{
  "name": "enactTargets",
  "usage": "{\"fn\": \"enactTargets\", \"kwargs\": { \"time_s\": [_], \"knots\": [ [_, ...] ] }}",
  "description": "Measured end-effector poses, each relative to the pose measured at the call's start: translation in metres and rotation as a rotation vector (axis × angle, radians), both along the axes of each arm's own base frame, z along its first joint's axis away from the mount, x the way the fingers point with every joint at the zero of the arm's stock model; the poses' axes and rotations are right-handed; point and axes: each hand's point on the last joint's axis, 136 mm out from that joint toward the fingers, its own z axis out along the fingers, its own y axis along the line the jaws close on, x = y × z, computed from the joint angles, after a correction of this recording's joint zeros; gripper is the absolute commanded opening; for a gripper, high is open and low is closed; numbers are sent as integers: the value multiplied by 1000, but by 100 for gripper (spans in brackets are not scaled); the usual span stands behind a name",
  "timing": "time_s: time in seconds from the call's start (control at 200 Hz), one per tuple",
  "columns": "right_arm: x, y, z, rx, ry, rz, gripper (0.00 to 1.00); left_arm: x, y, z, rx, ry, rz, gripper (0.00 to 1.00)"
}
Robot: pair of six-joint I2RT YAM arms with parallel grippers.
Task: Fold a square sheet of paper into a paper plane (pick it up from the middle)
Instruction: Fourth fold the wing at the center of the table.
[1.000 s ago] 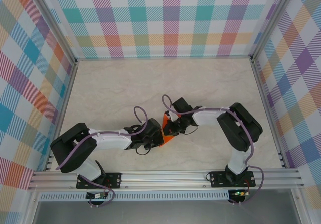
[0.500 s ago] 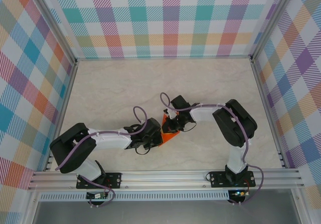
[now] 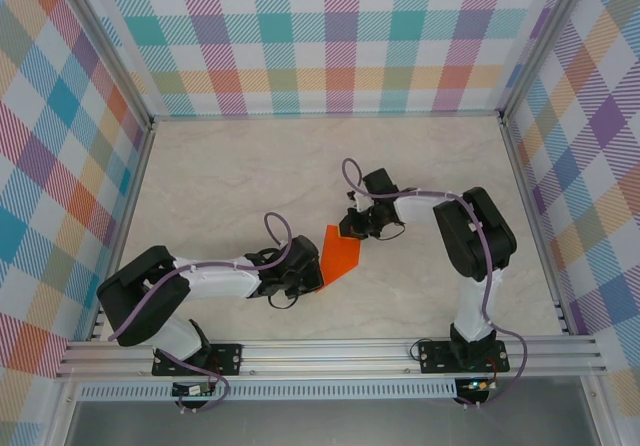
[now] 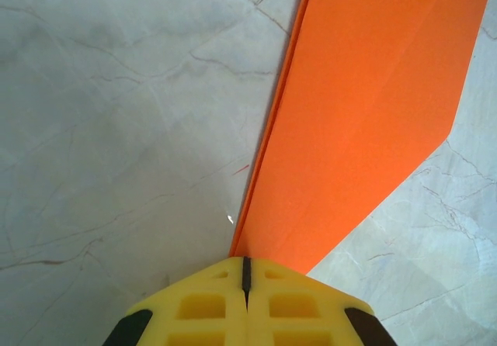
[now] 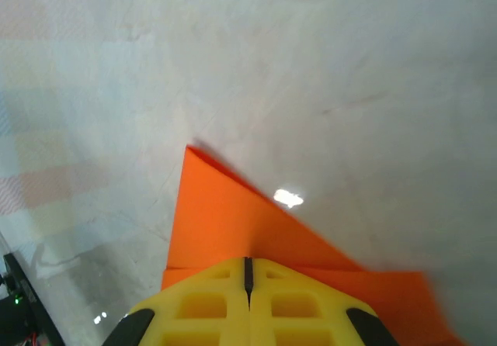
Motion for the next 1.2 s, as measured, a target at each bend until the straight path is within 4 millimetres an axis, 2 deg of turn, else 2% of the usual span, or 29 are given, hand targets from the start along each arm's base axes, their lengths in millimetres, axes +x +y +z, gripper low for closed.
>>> {"fn": "enactTargets", "kwargs": {
  "time_s": [0.115,0.265,0.425,0.56,0.62,0.81,1.05,1.2],
  "knots": [
    [-3,-3,14,22,-36,-7,3,-2,2,0,12,7,-3,0],
    [-37,15,34,55,-69,70,3,-3,3,0,24,14,-5,0],
    [-77,36,20,42,-23,161,3,-3,5,0,37,19,-10,0],
    [-88,39,2,15,20,182,2,-4,6,0,44,21,-16,0],
    [-88,37,-5,3,33,176,1,-4,6,0,46,22,-16,0],
    [-77,29,-6,21,58,147,1,-5,6,0,48,24,-16,0],
    [-20,-15,-4,19,44,-40,2,-5,7,-1,48,24,-17,0],
    [-2,-27,-5,-7,77,-122,2,-5,7,0,42,20,-17,0]
  ]
}}
